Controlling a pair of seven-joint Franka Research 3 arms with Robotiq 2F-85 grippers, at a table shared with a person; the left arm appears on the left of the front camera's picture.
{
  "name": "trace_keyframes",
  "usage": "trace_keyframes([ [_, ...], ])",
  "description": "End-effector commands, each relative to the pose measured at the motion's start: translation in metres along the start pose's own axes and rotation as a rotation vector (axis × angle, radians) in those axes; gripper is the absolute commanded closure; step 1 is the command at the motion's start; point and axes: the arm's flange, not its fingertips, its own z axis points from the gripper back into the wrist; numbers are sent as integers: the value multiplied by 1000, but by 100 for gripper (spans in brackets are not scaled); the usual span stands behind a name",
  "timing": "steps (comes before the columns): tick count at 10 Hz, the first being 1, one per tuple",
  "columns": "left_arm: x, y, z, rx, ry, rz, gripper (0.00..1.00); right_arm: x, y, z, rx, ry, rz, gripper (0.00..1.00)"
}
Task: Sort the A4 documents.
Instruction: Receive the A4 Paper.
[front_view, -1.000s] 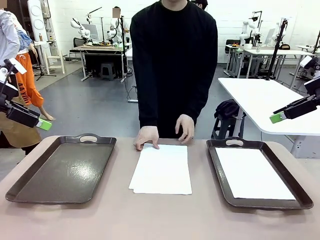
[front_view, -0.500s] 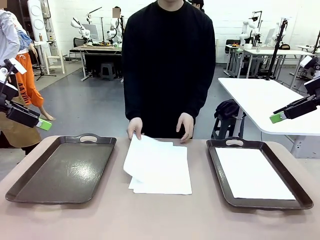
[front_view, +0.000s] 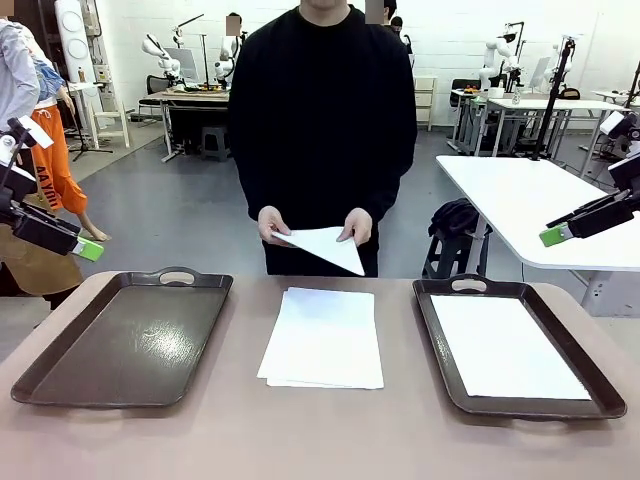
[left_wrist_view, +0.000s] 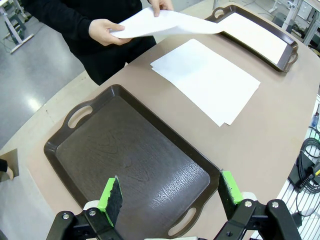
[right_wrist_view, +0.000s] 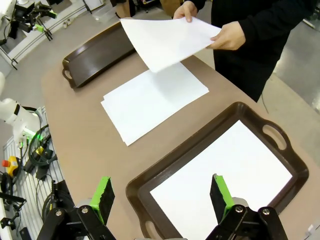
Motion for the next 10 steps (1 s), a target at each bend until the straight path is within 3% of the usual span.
trace_keyframes([
  [1, -1, 2, 0, -3, -11, -14, 0, 0, -1, -1, -4, -1, 6, 0],
  [10, -1, 2, 0, -3, -11, -14, 0, 0, -1, -1, -4, -1, 6, 0],
])
